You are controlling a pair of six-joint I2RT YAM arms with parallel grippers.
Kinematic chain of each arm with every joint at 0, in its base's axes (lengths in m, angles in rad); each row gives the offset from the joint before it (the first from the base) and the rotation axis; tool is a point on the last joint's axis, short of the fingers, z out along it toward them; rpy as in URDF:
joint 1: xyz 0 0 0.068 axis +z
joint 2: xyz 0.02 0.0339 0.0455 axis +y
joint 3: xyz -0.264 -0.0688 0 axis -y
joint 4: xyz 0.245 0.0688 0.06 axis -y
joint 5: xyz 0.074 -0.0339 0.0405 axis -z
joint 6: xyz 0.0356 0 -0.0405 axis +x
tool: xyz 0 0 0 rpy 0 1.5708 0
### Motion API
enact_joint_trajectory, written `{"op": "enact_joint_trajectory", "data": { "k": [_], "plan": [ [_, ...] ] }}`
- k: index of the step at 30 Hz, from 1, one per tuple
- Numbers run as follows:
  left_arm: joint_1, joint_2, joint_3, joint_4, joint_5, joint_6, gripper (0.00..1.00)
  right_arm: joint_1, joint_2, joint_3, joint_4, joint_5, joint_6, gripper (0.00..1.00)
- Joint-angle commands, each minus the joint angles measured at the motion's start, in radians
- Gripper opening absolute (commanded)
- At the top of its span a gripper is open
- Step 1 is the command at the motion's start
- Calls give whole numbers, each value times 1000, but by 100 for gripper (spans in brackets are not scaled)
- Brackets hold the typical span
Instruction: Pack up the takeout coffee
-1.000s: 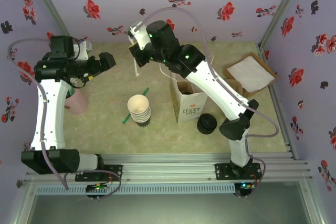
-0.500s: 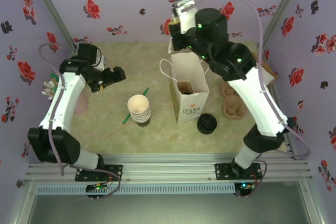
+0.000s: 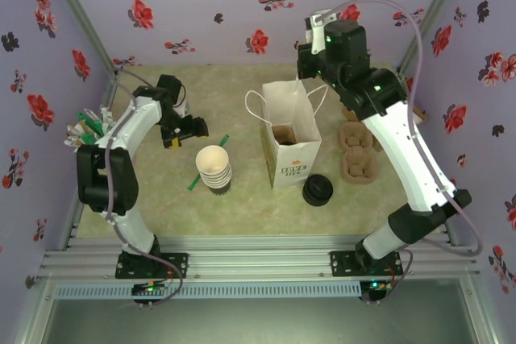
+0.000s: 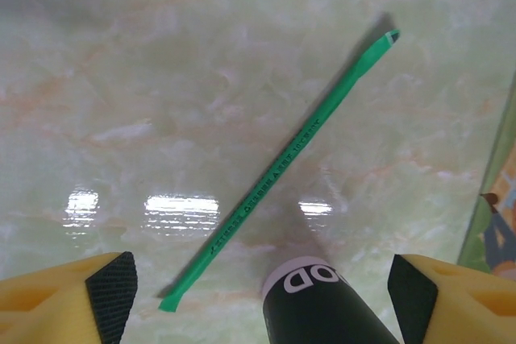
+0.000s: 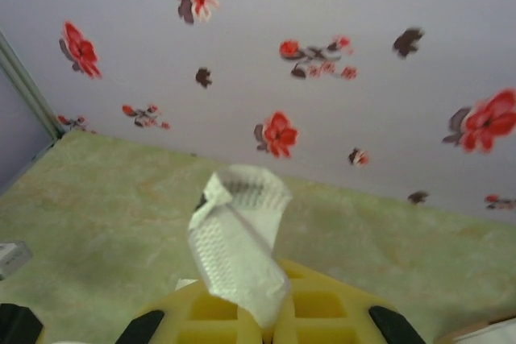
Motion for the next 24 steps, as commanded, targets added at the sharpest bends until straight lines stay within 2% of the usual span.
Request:
{"op": "enact_joint_trajectory", "data": {
  "k": [1,4,5,7,8,9,17,24],
  "plan": [
    [-35,46,37,-8,-11,42,82,-5,34,-34,44,-96,78,7],
    [-57,81,39,-15,-13,63,80,-6,57,-66,40,-115,104,9],
    [-65,89,39,-21,-13,70,80,-8,63,-77,39,-125,113,15],
    [-79,98,33,-27,-14,81,79,-8,70,-90,24,-139,126,43],
    [-87,103,31,-32,-18,88,78,-8,72,-88,10,-139,133,53],
    [-91,106,29,-36,-24,92,78,-8,72,-85,-2,-137,135,58],
    [-139,175,51,-69,-83,123,70,-8,51,-24,-98,-118,136,84],
    [-163,266,90,-73,-141,142,62,-8,20,-8,-126,-150,146,98]
  ]
}}
